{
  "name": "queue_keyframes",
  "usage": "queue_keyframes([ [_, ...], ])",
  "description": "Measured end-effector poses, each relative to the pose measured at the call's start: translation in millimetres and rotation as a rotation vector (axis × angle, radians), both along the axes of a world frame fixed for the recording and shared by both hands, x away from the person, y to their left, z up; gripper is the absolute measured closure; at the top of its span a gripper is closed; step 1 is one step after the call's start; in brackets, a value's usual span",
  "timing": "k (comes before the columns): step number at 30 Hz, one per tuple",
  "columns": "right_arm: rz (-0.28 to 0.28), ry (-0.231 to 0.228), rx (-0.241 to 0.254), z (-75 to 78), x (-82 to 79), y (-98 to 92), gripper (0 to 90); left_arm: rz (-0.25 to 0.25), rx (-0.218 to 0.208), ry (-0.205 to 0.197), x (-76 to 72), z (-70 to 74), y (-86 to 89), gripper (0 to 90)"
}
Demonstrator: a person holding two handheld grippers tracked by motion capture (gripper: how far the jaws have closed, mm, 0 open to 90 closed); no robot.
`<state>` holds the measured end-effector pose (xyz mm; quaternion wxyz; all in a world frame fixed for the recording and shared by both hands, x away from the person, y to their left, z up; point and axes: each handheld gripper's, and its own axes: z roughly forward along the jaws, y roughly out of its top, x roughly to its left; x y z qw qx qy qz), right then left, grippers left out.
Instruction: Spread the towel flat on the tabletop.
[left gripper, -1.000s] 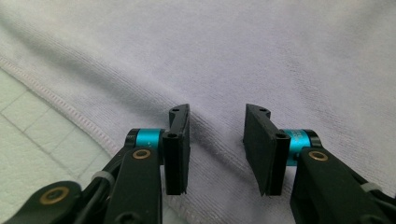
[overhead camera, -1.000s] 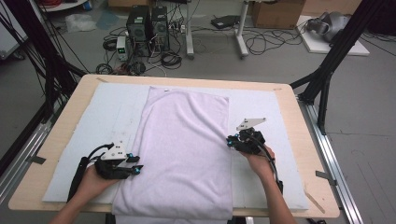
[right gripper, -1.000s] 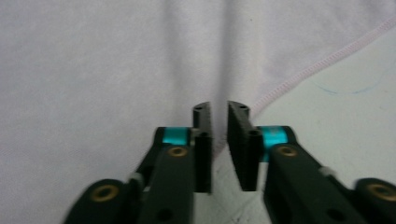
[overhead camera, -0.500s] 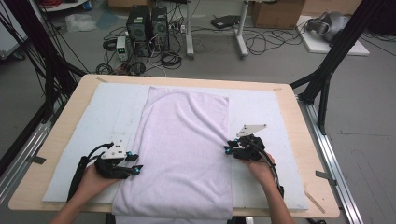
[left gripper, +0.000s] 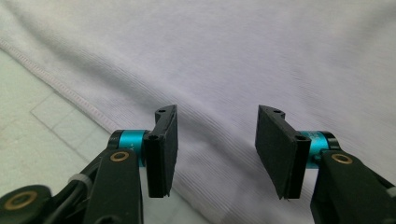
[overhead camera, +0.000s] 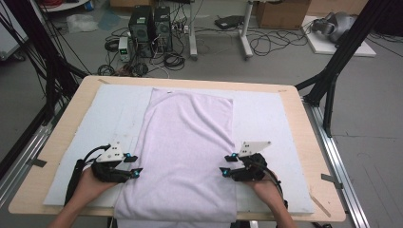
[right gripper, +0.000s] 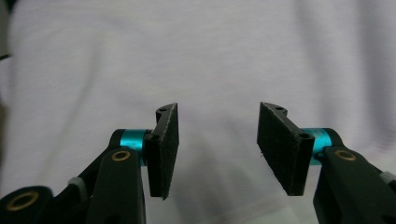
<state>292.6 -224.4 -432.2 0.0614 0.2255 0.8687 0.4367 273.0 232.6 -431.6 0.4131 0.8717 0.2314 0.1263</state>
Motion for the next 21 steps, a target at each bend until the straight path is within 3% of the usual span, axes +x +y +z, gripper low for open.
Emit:
queue_keyframes([
  [7, 0.182, -0.002, -0.03, -1.0, -46.3, 8.4, 48.0, -0.113, 0.002, 0.01, -39.6, 4.3, 7.3, 50.5],
  [11, 0.26, 0.006, -0.068, -4.6, -62.3, 9.9, 49.8, -0.177, 0.042, 0.028, -51.3, 0.2, 8.2, 51.7],
  [13, 0.29, 0.013, -0.104, -9.6, -66.0, 11.6, 60.9, -0.202, 0.058, 0.04, -52.2, -4.4, 6.9, 58.9],
  [14, 0.293, -0.015, -0.119, -12.1, -68.0, 12.3, 67.6, -0.218, 0.057, 0.056, -53.0, -7.9, 4.6, 68.6],
  [15, 0.297, -0.027, -0.115, -12.2, -69.1, 11.1, 79.7, -0.236, 0.062, 0.042, -53.8, -8.7, 3.6, 78.8],
  [16, 0.325, 0.008, -0.102, -12.5, -67.3, 10.9, 85.9, -0.241, 0.058, 0.047, -54.4, -8.9, 1.9, 86.0],
  [18, 0.339, 0.011, -0.107, -12.0, -66.0, 10.3, 88.1, -0.251, 0.083, 0.039, -54.5, -6.4, 0.2, 88.3],
  [21, 0.352, 0.014, -0.117, -10.1, -66.4, 8.4, 88.7, -0.261, 0.086, 0.032, -58.9, -5.8, -0.4, 88.8],
])
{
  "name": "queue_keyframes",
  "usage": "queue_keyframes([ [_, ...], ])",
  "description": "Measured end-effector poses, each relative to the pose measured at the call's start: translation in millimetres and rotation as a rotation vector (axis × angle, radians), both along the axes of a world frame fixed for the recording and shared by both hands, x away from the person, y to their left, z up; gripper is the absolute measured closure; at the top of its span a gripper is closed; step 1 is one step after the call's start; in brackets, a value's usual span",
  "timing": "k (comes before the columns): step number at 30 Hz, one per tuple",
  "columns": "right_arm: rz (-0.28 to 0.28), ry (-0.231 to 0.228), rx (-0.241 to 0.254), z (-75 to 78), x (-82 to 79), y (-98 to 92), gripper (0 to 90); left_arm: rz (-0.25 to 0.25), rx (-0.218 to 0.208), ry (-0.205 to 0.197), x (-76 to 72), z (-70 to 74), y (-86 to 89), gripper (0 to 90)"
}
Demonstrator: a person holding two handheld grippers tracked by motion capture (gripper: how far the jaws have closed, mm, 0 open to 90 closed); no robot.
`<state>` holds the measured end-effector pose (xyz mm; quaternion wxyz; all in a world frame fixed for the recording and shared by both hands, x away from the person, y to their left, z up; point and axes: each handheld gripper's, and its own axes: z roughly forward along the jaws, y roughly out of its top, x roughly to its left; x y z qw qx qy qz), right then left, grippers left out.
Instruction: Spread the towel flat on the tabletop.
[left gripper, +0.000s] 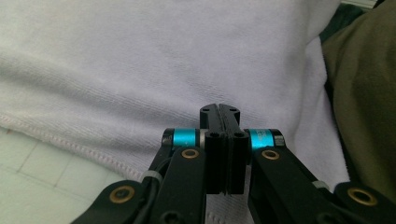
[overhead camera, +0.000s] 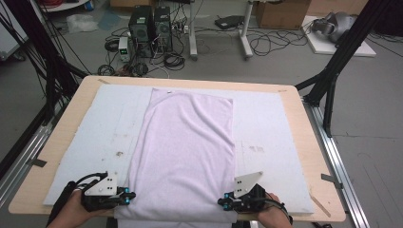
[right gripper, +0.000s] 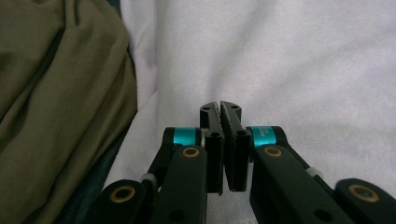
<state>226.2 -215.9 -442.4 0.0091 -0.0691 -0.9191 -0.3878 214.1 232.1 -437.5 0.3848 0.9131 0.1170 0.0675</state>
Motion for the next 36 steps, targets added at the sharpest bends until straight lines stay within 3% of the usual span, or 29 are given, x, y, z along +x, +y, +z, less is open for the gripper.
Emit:
queue_keyframes([
  [4, -0.004, 0.014, 0.035, 3.8, -7.1, -12.0, 88.9, -0.005, -0.018, 0.0, -11.2, 3.6, 3.1, 88.9],
  [9, 0.03, 0.034, 0.033, 4.4, -23.3, -14.9, 88.4, -0.028, -0.006, -0.008, -29.1, 6.7, 4.0, 88.9],
  [12, 0.009, 0.048, 0.084, 6.1, -22.1, -17.2, 79.3, -0.019, -0.023, 0.01, -25.9, 5.6, 5.8, 83.8],
  [14, -0.03, 0.054, 0.134, 10.4, -16.0, -19.3, 70.7, 0.019, -0.04, 0.004, -19.2, 6.7, 6.4, 72.6],
  [18, -0.115, 0.029, 0.152, 15.3, 1.5, -19.8, 61.5, 0.079, -0.089, -0.002, 0.2, 10.4, 6.0, 64.6],
  [24, -0.245, 0.002, 0.186, 14.8, 32.9, -23.5, 52.1, 0.159, -0.126, -0.006, 29.9, 11.9, 1.6, 58.0],
  [31, -0.332, -0.003, 0.173, 11.9, 63.6, -25.9, 45.3, 0.246, -0.156, -0.003, 62.0, 11.0, -2.9, 49.6],
  [36, -0.385, -0.01, 0.183, 11.5, 78.7, -28.4, 39.4, 0.282, -0.152, -0.003, 81.8, 8.1, -6.8, 46.3],
])
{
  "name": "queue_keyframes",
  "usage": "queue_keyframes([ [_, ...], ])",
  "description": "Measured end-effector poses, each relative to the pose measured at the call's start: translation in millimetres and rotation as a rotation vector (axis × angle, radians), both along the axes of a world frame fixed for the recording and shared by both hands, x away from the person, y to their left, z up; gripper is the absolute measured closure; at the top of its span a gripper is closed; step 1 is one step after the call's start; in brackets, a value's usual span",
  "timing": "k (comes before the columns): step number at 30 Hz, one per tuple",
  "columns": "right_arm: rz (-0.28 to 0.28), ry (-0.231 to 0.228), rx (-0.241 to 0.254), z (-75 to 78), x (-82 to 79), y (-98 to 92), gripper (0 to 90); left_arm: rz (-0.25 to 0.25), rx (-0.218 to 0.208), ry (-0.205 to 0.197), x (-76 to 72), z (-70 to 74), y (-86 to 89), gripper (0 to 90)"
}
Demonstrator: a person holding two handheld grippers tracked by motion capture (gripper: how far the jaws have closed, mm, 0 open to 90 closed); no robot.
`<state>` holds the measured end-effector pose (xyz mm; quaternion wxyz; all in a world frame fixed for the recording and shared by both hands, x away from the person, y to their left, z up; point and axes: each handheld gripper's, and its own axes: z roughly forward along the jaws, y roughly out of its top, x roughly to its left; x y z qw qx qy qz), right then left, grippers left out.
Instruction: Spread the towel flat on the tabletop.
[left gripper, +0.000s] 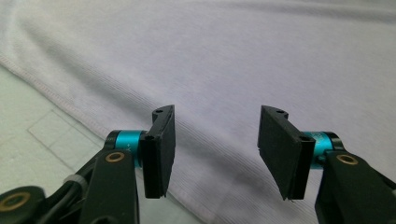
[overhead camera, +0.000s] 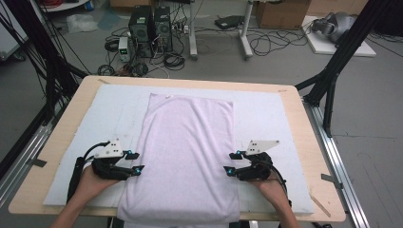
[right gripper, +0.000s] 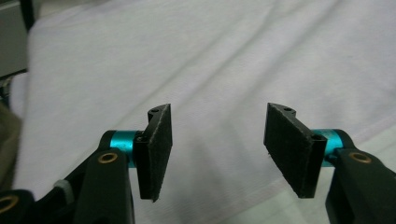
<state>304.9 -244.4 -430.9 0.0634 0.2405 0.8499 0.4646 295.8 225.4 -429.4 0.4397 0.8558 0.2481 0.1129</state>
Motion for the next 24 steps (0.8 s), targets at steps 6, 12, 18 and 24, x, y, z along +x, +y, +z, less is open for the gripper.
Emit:
queue_keyframes([
  [6, -0.051, -0.004, -0.002, -0.2, 14.6, -2.6, 35.5, 0.039, -0.026, -0.022, 16.1, -0.2, -5.9, 43.5],
  [12, -0.07, -0.025, -0.008, 0.2, 22.1, -2.9, 32.3, 0.068, -0.035, -0.028, 16.8, 2.0, -2.2, 42.0],
  [18, -0.065, -0.036, -0.028, 0.6, 18.8, 1.7, 31.0, 0.064, 0.003, -0.01, 17.2, -4.3, -4.6, 39.5],
  [24, -0.063, -0.015, -0.024, -0.1, 18.1, 2.4, 28.5, 0.061, -0.004, -0.015, 16.4, -3.3, -4.4, 39.4],
])
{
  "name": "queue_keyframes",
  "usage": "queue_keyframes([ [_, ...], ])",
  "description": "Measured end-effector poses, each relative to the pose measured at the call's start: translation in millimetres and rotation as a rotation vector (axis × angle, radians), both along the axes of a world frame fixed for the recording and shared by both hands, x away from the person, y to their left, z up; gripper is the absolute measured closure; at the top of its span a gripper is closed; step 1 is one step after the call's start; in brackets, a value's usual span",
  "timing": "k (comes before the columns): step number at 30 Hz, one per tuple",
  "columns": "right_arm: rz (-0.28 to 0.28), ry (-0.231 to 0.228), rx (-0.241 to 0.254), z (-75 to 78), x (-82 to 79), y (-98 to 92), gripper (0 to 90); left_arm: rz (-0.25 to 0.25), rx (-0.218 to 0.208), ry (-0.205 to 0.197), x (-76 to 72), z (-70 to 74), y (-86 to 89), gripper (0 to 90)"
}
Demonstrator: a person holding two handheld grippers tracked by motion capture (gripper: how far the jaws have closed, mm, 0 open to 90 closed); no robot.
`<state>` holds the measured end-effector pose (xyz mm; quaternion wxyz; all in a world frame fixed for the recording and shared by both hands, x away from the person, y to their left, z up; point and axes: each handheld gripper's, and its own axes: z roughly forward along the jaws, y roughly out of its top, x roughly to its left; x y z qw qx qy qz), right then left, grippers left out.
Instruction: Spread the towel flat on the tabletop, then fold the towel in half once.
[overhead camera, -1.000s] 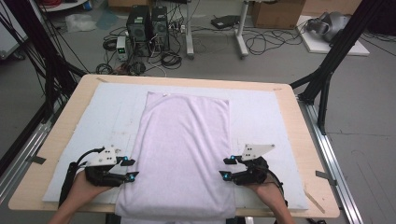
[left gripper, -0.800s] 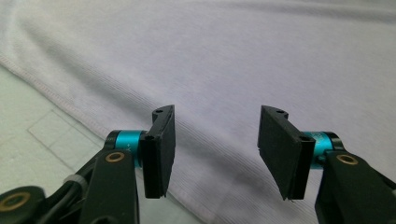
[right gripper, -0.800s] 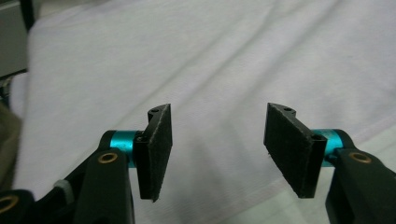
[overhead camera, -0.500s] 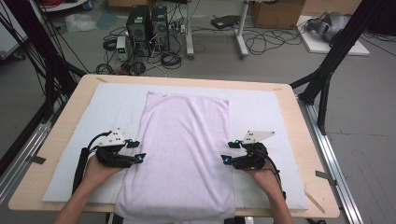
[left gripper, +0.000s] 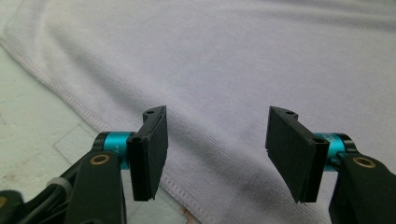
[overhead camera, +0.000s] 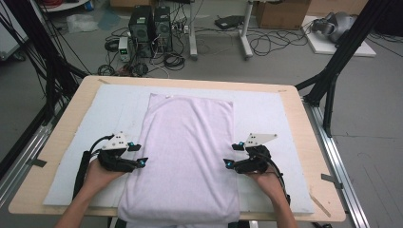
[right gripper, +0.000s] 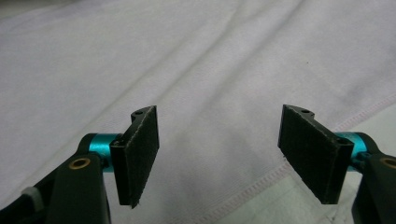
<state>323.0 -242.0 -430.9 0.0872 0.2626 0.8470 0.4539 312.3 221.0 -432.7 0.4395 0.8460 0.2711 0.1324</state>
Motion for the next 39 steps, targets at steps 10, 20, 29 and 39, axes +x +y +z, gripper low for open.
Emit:
queue_keyframes([
  [10, 0.003, 0.012, -0.006, -0.9, -0.1, 1.0, 28.5, -0.005, -0.001, -0.006, -0.2, 0.9, 0.9, 39.4],
  [20, 0.003, -0.002, -0.01, -0.5, -0.9, 2.6, 28.4, -0.006, -0.01, -0.008, 0.0, 1.7, 1.7, 39.4],
  [29, 0.008, -0.005, 0.01, 0.2, -2.5, 2.1, 26.9, -0.001, -0.008, -0.021, -0.7, 3.1, 1.5, 40.0],
  [39, -0.025, 0.025, 0.016, 8.2, 12.8, -8.9, 24.9, -0.024, 0.01, -0.033, 15.0, 28.5, -8.0, 41.1],
])
